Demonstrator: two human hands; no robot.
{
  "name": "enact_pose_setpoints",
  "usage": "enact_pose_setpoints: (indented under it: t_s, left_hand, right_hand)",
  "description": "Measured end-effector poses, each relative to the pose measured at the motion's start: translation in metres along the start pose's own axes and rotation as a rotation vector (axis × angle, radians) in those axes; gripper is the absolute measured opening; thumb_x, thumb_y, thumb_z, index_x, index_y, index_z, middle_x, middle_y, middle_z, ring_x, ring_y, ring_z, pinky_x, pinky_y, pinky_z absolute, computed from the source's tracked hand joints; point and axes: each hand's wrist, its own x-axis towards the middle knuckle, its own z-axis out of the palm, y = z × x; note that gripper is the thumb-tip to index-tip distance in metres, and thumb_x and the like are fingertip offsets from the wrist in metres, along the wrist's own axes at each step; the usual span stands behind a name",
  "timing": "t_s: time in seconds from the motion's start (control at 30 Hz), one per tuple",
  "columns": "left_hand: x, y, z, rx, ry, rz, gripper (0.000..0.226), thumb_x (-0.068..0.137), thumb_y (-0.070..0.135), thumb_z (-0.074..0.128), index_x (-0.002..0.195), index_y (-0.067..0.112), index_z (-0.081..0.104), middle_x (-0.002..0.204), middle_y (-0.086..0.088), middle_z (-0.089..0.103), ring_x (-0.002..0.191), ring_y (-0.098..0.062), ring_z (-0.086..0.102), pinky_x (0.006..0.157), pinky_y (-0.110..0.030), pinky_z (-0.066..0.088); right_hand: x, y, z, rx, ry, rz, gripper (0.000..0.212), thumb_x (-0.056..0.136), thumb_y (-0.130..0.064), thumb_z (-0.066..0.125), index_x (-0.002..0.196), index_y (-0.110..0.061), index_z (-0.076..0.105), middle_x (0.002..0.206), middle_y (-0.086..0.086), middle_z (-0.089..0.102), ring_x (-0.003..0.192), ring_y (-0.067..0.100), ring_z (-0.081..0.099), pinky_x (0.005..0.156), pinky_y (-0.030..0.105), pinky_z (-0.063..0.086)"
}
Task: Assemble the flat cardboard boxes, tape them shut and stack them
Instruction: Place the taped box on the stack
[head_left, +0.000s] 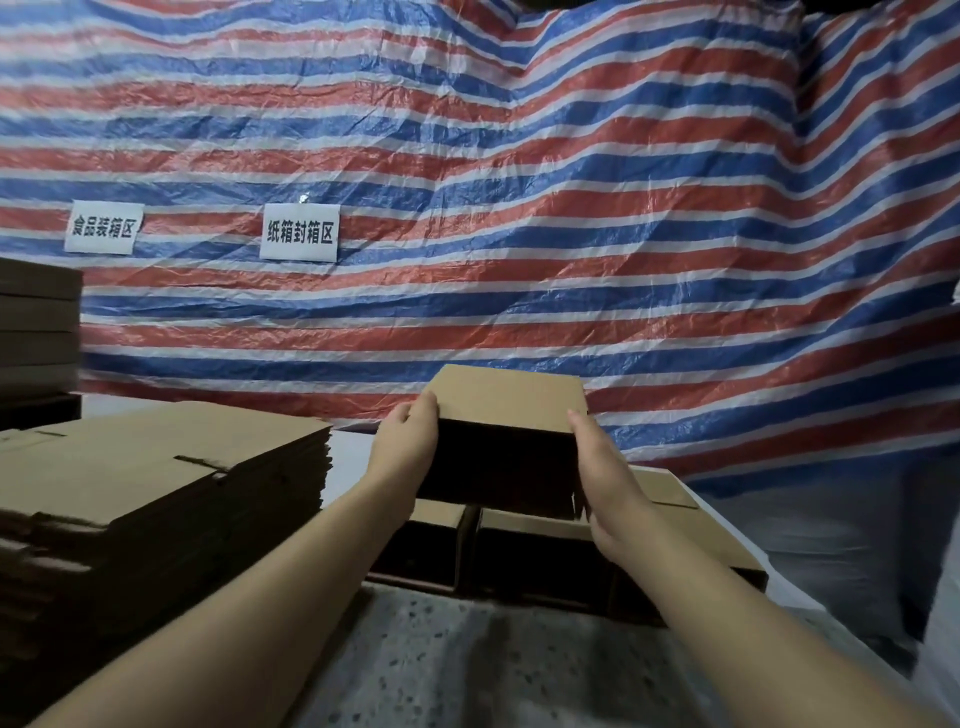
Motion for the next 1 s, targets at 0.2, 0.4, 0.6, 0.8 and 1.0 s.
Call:
enact_pose_setpoints:
  t_s: [0.2,0.4,0.6,0.8,1.0]
  left_hand:
    - [0.112,-0.014,0.020,0.018,0.055,-0.131,0.052,0.099,0.052,0.035,0.133,0.016,0.050,0.122,-0.008,0.061,0.108,-0.026,0.060,0.093,-0.039,0.050]
    - [0.213,-0.034,0.026,0.024,0.053,-0.148,0.054,0.099,0.048,0.037,0.138,0.013,0.046,0.124,-0.012,0.062,0.107,-0.029,0.063,0.094,-0.042,0.053]
    - [0.274,-0.071,0.029,0.046,0.083,-0.205,0.051,0.101,0.047,0.034,0.136,0.013,0.050,0.124,-0.011,0.062,0.111,-0.028,0.062,0.102,-0.043,0.049]
    - [0.287,-0.098,0.026,0.113,0.035,-0.228,0.057,0.106,0.044,0.025,0.144,0.005,0.042,0.142,-0.014,0.052,0.128,-0.028,0.050,0.111,-0.041,0.038]
    - [0.291,-0.114,0.017,0.286,0.041,-0.240,0.072,0.104,0.055,0.020,0.153,0.002,0.026,0.157,-0.017,0.031,0.143,-0.036,0.031,0.114,-0.045,0.027]
  right_hand:
    - [0.117,0.017,0.020,-0.174,-0.011,0.113,0.050,0.101,-0.048,0.042,0.142,-0.022,0.052,0.132,0.004,0.061,0.120,0.024,0.058,0.109,0.045,0.045]
    - [0.224,0.051,0.053,-0.182,-0.040,0.166,0.057,0.099,-0.045,0.046,0.144,-0.010,0.045,0.133,0.010,0.061,0.120,0.028,0.059,0.108,0.045,0.046]
    - [0.282,0.094,0.072,-0.226,-0.074,0.251,0.065,0.103,-0.054,0.041,0.154,-0.015,0.036,0.149,0.004,0.049,0.125,0.023,0.052,0.101,0.035,0.040]
    - [0.290,0.131,0.076,-0.114,-0.124,0.305,0.060,0.102,-0.055,0.044,0.146,-0.013,0.045,0.129,0.003,0.061,0.105,0.021,0.064,0.087,0.036,0.052]
    - [0.290,0.136,0.080,-0.230,-0.118,0.300,0.076,0.099,-0.061,0.044,0.155,-0.010,0.033,0.156,0.008,0.043,0.140,0.027,0.045,0.108,0.037,0.039]
